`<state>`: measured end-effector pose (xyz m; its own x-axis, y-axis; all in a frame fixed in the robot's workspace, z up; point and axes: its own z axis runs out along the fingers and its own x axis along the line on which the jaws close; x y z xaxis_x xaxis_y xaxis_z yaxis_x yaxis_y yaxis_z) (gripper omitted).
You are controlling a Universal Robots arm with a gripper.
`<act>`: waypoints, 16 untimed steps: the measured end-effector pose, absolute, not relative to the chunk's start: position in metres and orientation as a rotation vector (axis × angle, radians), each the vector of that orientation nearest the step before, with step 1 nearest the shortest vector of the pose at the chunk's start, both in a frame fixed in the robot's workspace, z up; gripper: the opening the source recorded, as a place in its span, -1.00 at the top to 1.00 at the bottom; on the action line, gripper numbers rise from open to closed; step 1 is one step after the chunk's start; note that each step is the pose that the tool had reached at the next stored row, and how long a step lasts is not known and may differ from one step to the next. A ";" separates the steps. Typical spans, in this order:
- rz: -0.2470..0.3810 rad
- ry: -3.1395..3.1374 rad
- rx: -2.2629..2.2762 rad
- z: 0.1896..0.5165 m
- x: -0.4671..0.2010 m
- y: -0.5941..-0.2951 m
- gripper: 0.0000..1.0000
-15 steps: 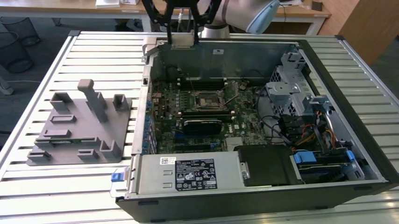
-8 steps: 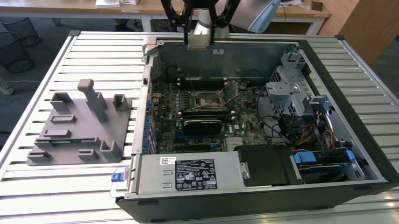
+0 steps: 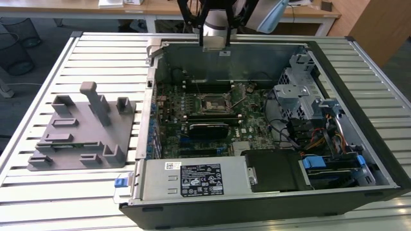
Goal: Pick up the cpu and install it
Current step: 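Pick up the cpu and move it towards the insertion slot, then place the cpu into insertion slot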
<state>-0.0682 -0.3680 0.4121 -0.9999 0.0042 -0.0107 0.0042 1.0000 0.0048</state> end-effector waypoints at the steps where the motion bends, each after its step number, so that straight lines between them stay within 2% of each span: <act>1: 0.007 3.131 0.007 0.412 -0.066 -0.368 -0.07; 16: 0.006 3.130 0.045 0.411 -0.050 -0.368 -0.07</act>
<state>-0.0503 -0.3680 0.4111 -0.9995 0.0288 -0.0107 0.0288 0.9996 0.0041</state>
